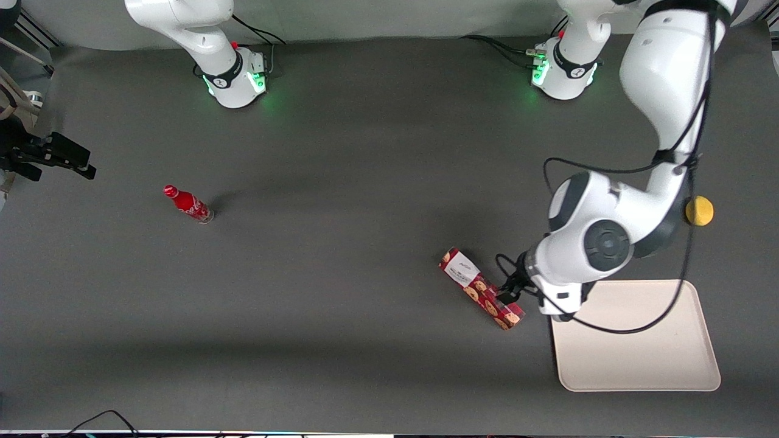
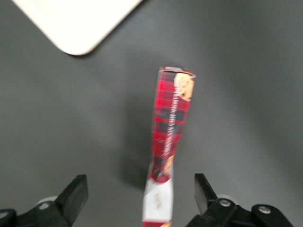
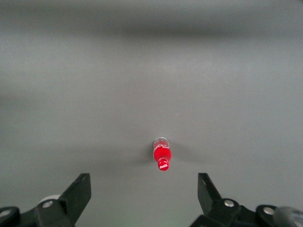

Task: Place red cookie box on tray
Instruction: 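Move the left gripper down to the red tartan cookie box, then close the left gripper on the cookie box's end and lift it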

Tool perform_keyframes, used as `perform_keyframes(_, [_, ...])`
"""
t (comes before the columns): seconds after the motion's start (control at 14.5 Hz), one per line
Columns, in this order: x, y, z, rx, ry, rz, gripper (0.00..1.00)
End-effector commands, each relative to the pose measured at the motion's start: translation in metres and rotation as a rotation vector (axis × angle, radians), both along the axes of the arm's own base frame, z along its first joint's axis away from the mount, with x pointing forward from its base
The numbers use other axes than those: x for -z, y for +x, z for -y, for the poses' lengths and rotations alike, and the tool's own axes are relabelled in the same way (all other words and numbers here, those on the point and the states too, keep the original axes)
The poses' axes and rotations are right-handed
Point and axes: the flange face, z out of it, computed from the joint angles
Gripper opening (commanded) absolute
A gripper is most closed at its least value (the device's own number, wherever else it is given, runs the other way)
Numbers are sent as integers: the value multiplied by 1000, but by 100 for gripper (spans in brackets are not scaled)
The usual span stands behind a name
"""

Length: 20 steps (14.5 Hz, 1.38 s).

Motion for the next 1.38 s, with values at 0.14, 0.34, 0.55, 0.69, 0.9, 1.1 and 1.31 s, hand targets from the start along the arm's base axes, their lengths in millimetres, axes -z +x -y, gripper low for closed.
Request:
perform_keyframes(0.14, [105, 0, 43, -15, 46, 60, 100])
perform_keyframes(0.34, [138, -10, 46, 18, 60, 54, 53])
perform_keyframes(0.55, [142, -13, 45, 41, 63, 45, 0])
perform_keyframes(0.69, [142, -13, 44, 41, 62, 44, 0])
perform_keyframes(0.9, [135, -10, 42, 48, 64, 50, 0])
perform_keyframes(1.1, [102, -1, 34, 47, 59, 89, 0])
perform_keyframes(1.31, [54, 14, 9, 53, 95, 90, 0])
